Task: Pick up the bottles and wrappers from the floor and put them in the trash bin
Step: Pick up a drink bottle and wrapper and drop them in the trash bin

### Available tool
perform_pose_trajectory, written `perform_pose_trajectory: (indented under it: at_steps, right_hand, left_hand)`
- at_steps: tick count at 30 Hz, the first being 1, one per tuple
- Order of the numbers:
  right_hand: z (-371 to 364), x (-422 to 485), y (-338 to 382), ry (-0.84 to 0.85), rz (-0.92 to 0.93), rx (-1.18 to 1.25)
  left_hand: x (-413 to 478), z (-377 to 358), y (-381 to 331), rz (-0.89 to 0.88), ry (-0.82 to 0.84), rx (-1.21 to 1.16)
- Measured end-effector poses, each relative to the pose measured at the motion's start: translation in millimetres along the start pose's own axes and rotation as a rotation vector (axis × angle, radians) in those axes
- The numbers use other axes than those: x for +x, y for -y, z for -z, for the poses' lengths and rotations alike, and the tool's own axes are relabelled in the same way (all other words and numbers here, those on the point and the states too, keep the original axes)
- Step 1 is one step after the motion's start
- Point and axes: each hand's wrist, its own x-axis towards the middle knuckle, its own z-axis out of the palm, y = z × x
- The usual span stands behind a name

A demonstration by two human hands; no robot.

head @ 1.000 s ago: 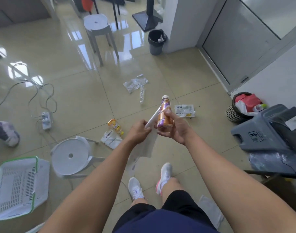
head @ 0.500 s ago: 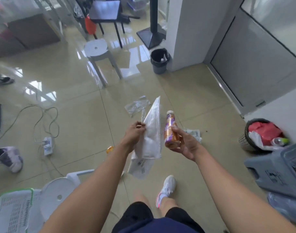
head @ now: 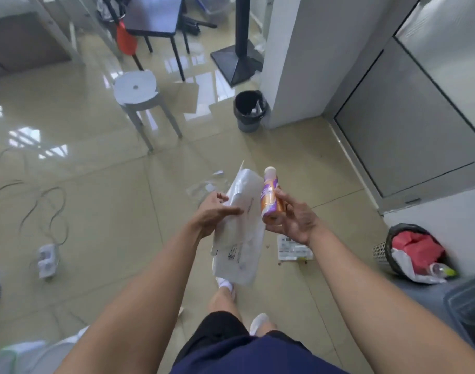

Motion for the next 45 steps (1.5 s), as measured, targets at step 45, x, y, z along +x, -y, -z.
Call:
perform_pose_trajectory:
  at_steps: [45]
  right_hand:
    - [54, 619, 568, -0.323, -0.220, -0.497]
  left_hand:
    - [740, -6, -374, 0.308, -0.386, 0.112]
